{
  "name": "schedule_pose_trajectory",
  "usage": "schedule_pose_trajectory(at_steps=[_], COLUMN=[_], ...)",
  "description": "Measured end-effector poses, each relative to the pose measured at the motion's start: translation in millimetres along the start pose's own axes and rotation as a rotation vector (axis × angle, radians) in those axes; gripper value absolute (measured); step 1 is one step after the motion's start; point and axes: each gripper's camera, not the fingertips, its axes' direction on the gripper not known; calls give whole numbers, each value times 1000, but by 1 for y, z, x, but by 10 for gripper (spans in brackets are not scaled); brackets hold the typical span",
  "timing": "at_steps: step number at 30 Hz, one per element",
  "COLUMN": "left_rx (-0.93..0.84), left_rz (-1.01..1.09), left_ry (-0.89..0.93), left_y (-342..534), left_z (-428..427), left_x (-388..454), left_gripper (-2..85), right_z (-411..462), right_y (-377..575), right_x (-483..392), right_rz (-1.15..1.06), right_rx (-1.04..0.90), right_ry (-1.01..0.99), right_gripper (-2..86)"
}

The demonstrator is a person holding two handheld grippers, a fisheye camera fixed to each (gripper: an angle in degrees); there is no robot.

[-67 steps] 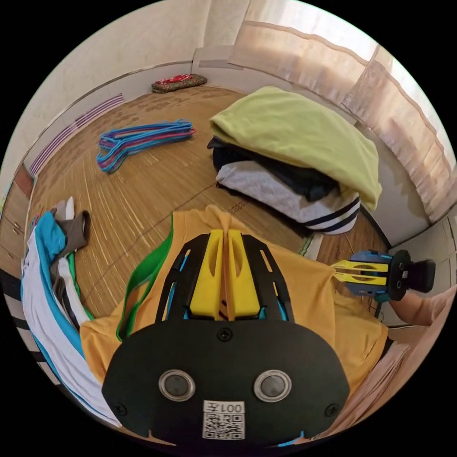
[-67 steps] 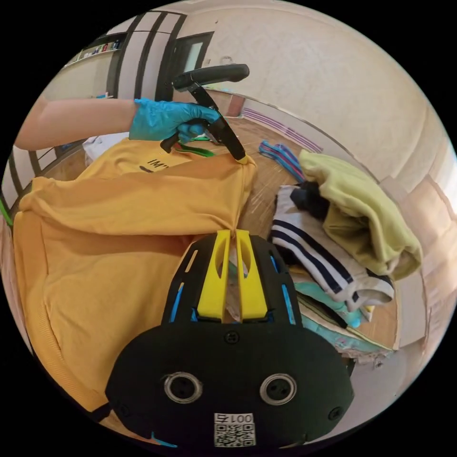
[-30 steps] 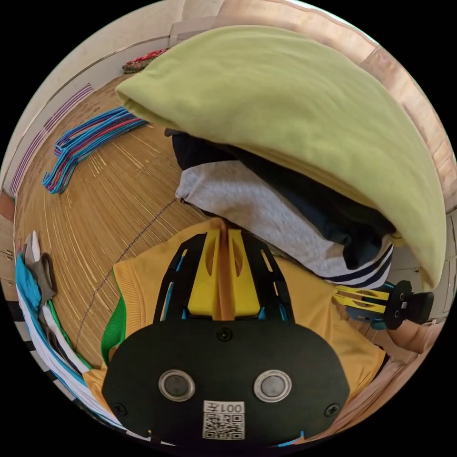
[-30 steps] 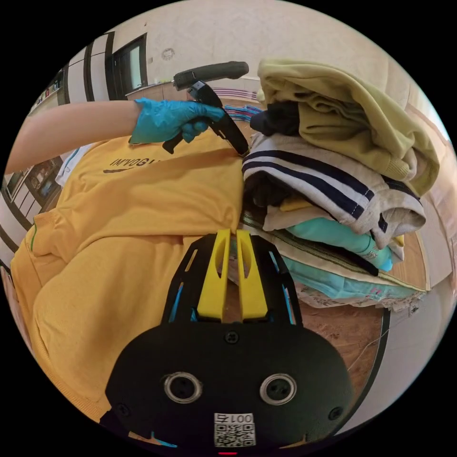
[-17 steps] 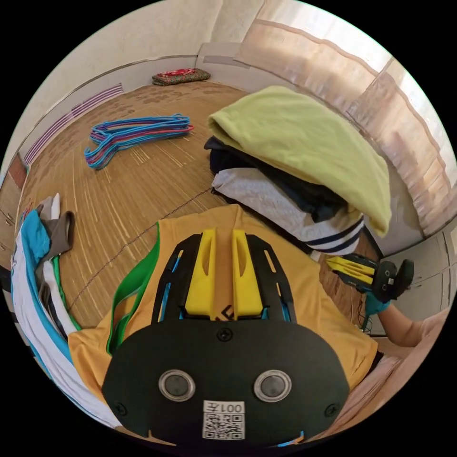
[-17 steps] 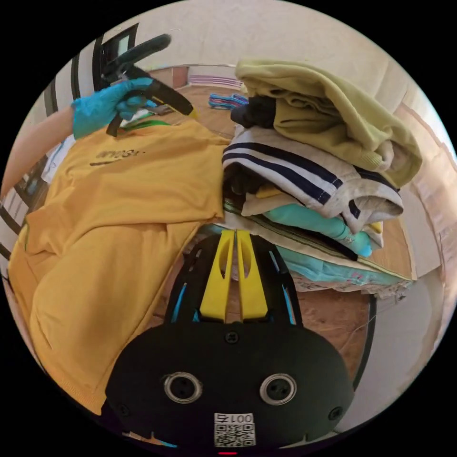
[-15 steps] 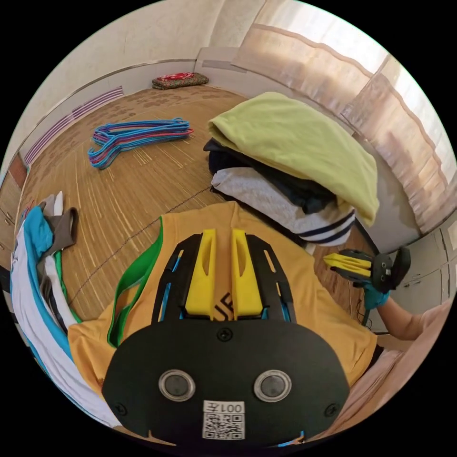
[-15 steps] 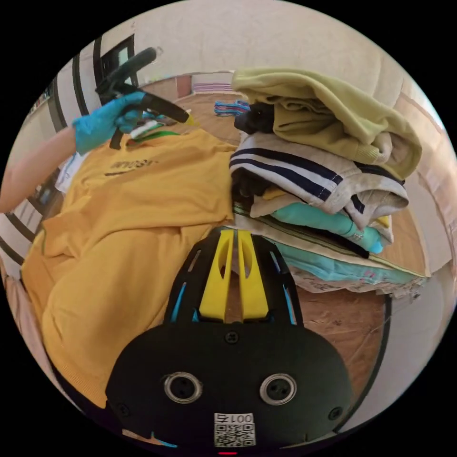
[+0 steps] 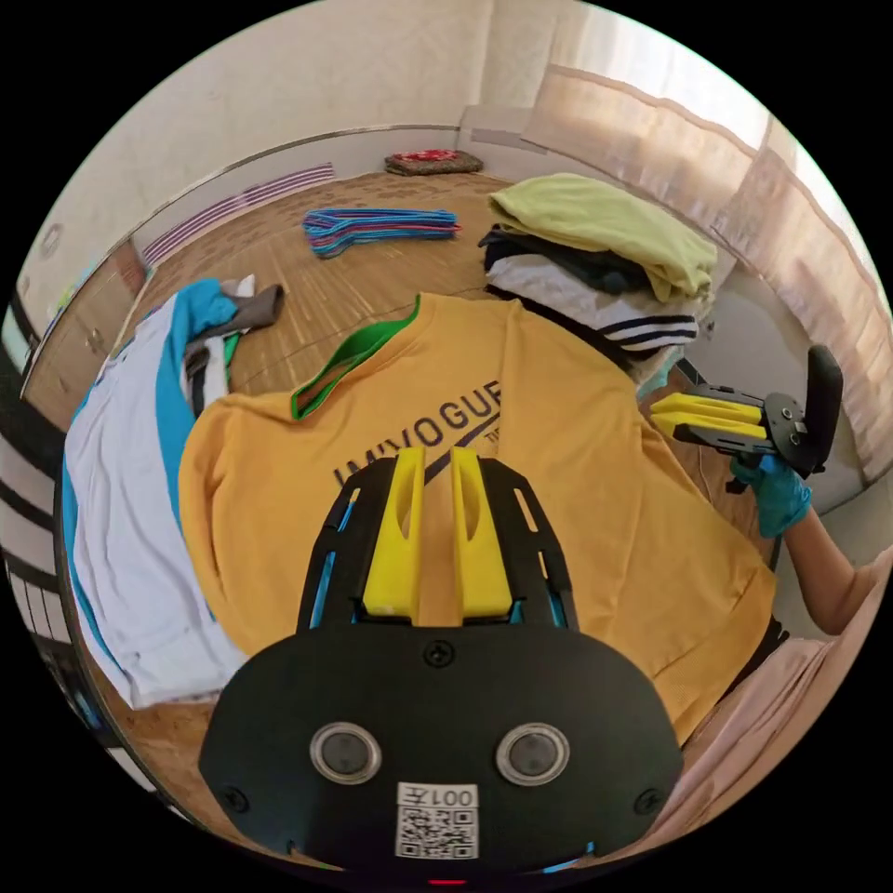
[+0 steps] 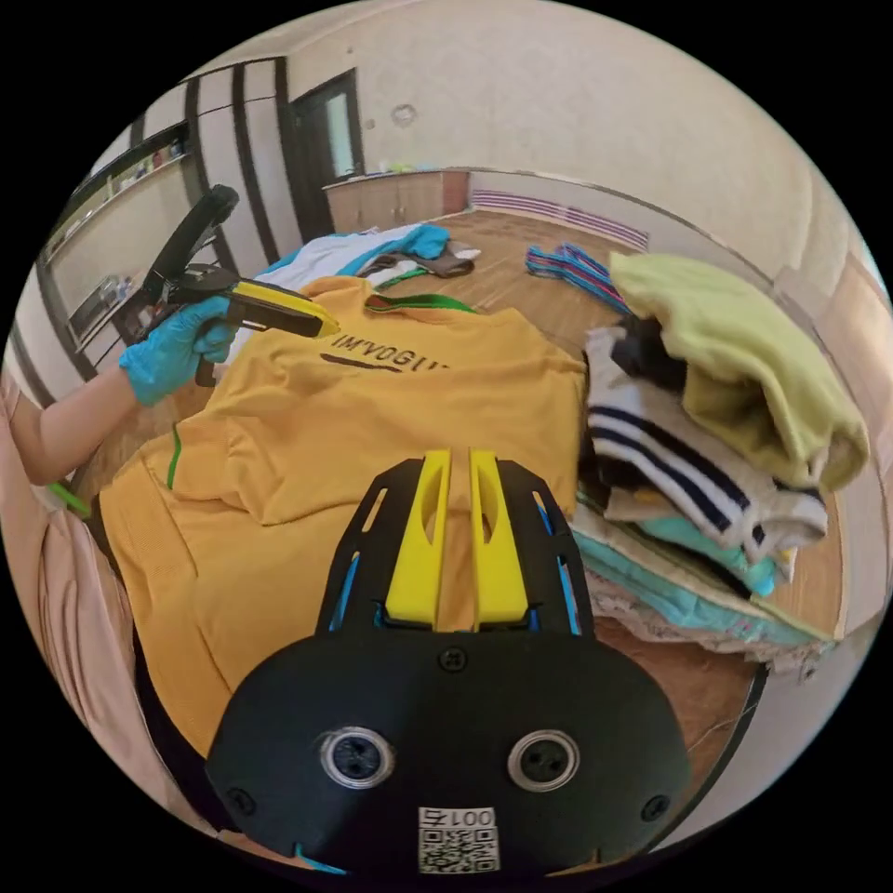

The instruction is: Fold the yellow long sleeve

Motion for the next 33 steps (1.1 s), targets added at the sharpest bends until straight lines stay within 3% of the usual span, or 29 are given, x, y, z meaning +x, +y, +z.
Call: schedule_pose_trajectory(at_steps=[12,17,26,33], left_rx=[53,-38,-11,20], left_rz=[-384,-474,-435,-400], left_ry=[-285,-247,-73,-79], left_y=[142,188,237,261], left_z=[-67,-49,-37,-33], left_x=[-72,-100,-108,-111], left_gripper=[22,48,66,20], right_z=[31,38,65,75], right_y=[-104,-121,-117,-129], right_x=[-140,-199,-254,-262], right_rz=[-364,-409,-502,-441], right_rx=[37,64,-34,-47], right_ry=[-117,-177,-161,-207], right_gripper=[27,48,49,43])
